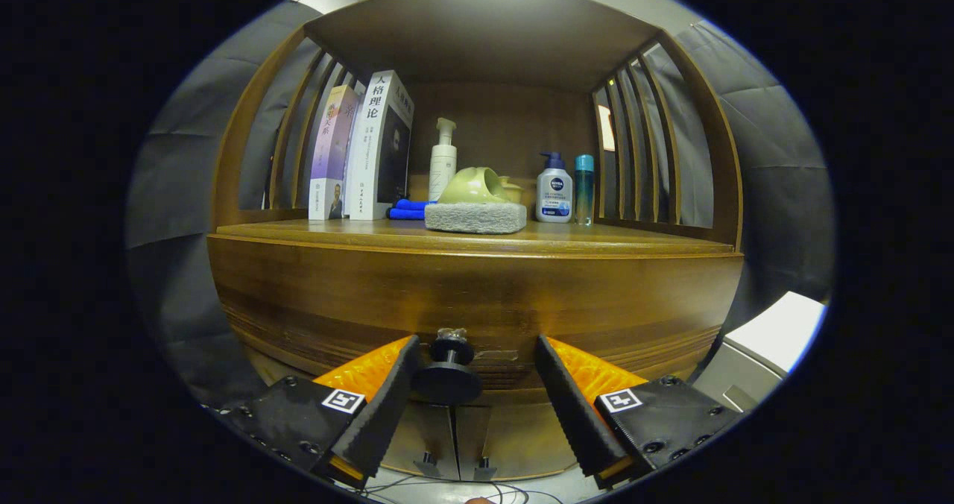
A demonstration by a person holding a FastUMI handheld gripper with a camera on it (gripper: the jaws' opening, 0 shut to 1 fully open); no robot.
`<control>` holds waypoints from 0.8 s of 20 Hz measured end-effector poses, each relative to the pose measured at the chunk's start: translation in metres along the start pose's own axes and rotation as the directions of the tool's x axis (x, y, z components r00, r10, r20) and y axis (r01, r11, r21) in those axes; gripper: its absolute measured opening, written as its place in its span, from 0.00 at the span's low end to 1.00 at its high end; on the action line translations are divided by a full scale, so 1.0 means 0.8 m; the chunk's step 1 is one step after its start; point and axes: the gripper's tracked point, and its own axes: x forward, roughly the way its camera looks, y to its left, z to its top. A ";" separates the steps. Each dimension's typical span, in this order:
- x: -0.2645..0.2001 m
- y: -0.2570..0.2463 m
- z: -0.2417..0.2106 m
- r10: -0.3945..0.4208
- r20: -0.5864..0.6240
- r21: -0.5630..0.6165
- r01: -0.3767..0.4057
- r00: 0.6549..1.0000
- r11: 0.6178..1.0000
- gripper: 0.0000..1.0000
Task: Pull open the drawer, take out the items inside it, and place them on the countertop above the cabinet.
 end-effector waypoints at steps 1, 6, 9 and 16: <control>0.000 0.000 0.001 0.010 -0.005 0.007 -0.009 1.000 1.000 0.99; -0.028 -0.007 0.040 0.046 0.030 0.043 -0.048 0.998 0.998 0.98; -0.065 -0.015 0.068 0.071 0.050 0.060 -0.074 0.996 0.995 0.98; -0.159 -0.040 0.108 0.108 0.091 0.022 -0.110 0.990 0.994 0.98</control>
